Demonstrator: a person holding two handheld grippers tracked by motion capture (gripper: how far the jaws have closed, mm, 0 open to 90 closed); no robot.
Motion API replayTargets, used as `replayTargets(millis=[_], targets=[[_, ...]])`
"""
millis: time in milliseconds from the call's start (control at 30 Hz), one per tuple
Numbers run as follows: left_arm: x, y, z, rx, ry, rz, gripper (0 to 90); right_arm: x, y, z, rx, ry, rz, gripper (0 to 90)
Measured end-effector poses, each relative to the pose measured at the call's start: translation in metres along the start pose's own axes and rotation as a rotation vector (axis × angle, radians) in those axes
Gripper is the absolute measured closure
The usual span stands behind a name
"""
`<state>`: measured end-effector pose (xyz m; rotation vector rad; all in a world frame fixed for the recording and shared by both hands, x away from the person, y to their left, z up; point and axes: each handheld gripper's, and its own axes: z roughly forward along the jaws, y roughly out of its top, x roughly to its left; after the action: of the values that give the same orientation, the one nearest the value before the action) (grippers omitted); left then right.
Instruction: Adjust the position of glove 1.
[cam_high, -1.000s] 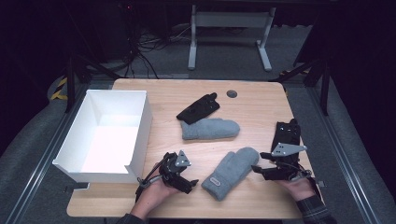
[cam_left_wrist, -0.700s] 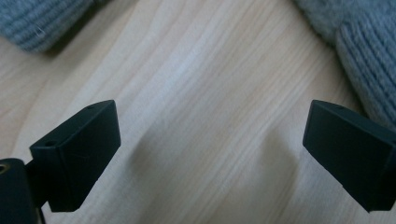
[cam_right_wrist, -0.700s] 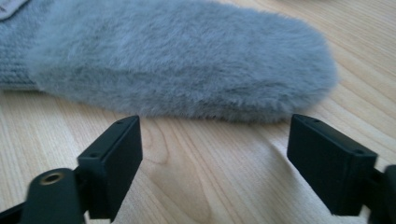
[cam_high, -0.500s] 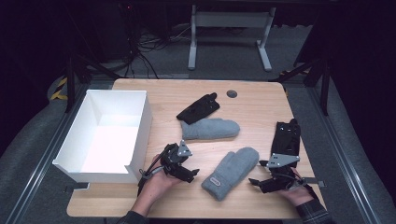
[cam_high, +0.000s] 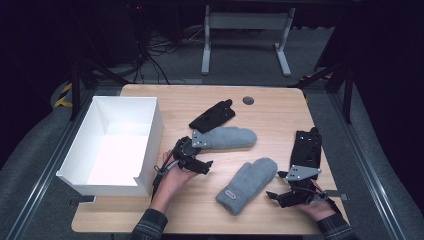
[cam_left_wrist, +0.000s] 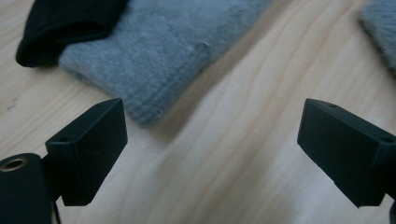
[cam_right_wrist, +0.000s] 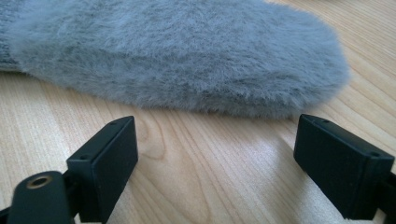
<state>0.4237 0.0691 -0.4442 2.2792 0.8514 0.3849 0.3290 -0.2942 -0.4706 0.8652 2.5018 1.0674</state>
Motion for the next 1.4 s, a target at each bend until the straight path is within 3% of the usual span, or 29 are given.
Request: replayTargets(millis=[67, 200, 333, 467, 567, 667, 767, 833, 867, 1067, 1400], targets=[[0.006, 0.001, 0.004, -0.021, 0.001, -0.031, 9.1, 0.000, 0.000, 0.000, 0.000, 0.001, 0.001, 14.0], [0.013, -0.002, 0.012, -0.002, 0.002, -0.065, 11.2, 0.000, 0.000, 0.000, 0.000, 0.002, 0.002, 14.1], [0.017, -0.004, 0.016, -0.001, -0.008, -0.078, 17.4, 0.000, 0.000, 0.000, 0.000, 0.002, 0.001, 14.1], [0.016, -0.004, 0.017, 0.009, 0.016, -0.056, 33.0, 0.000, 0.000, 0.000, 0.000, 0.002, 0.001, 14.2], [0.016, -0.004, 0.014, 0.017, 0.034, -0.058, 50.6, 0.000, 0.000, 0.000, 0.000, 0.002, 0.001, 14.2], [0.016, -0.004, 0.011, 0.017, 0.016, -0.073, 68.8, 0.000, 0.000, 0.000, 0.000, 0.002, 0.002, 14.3], [0.015, -0.003, 0.010, 0.025, 0.003, -0.075, 77.1, 0.000, 0.000, 0.000, 0.000, 0.002, 0.002, 14.5], [0.014, -0.002, 0.009, 0.029, -0.004, -0.075, 80.1, 0.000, 0.000, 0.000, 0.000, 0.002, 0.003, 14.5], [0.011, -0.001, 0.006, 0.041, -0.031, -0.073, 81.3, 0.000, 0.000, 0.000, 0.000, 0.002, 0.002, 14.5], [-0.002, -0.001, -0.005, 0.045, -0.059, -0.064, 82.5, -0.001, 0.000, 0.000, 0.000, 0.004, 0.003, 14.7], [-0.033, -0.022, -0.030, 0.032, -0.101, -0.068, 82.3, -0.001, 0.000, 0.000, -0.003, 0.004, 0.002, 14.8]])
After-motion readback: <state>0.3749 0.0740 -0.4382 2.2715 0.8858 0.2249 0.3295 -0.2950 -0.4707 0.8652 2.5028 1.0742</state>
